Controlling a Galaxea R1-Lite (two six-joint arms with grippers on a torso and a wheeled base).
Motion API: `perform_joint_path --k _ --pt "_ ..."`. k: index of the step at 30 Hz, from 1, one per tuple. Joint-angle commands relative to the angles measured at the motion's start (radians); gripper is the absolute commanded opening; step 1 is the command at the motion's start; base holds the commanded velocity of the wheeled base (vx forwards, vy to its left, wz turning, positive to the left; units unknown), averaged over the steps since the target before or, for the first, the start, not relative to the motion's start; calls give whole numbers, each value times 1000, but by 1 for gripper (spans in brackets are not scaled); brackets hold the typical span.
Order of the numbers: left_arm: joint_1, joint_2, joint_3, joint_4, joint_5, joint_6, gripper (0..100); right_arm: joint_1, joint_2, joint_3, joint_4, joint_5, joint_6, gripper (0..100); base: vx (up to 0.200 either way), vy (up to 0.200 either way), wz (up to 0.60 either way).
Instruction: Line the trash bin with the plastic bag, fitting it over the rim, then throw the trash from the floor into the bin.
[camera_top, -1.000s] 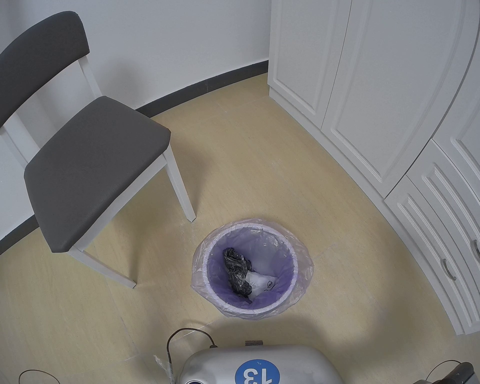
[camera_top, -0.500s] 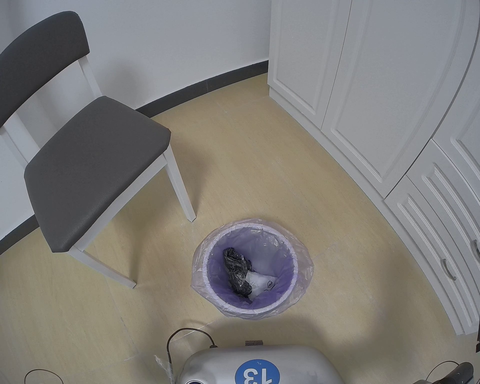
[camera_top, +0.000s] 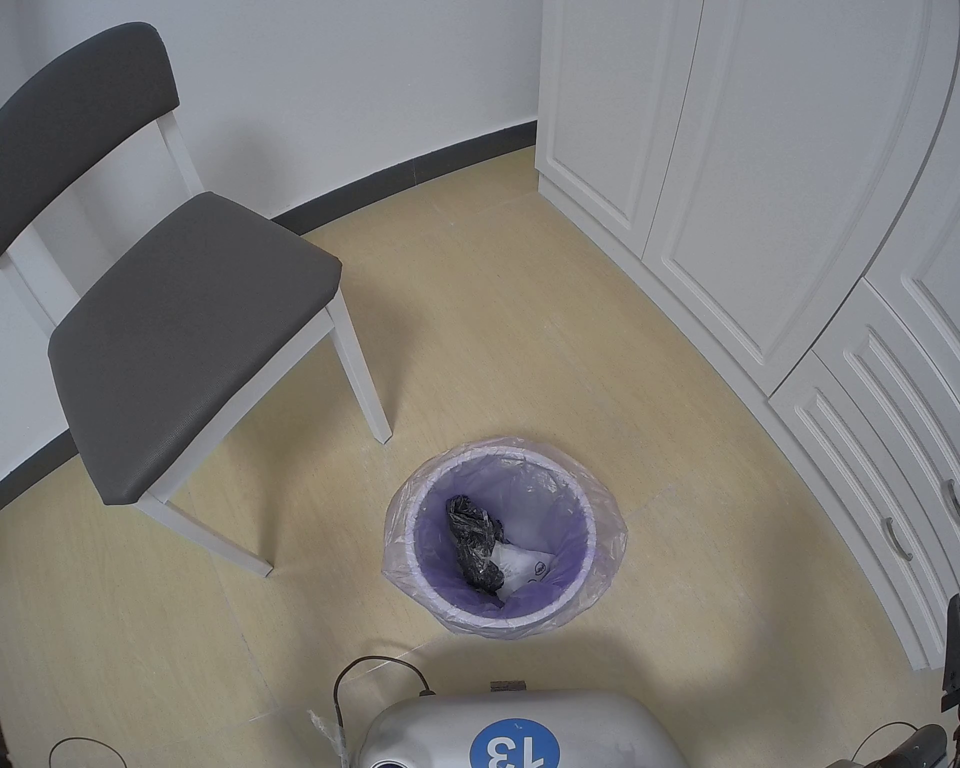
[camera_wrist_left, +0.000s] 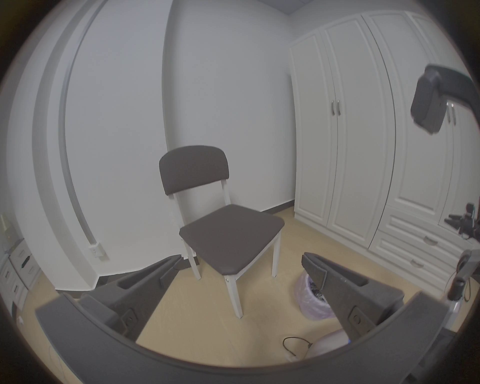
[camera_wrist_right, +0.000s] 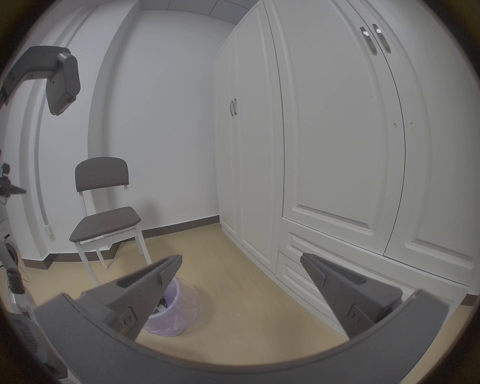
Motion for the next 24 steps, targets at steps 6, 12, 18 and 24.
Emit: perform_joint_path --k 6,12,18,24 --pt "6 -20 531 -493 65 16 100 1 -11 18 120 -9 -7 100 0 0 0" --pt "6 -20 522 -435 47 -32 100 -1 -11 18 139 -14 -7 100 0 0 0" --pt "6 -15 524 -421 -27 -109 100 -1 -11 18 183 -45 -7 100 0 0 0" --pt "5 -17 522 -413 -35 -107 100 -1 -11 18 212 -88 -4 100 0 0 0"
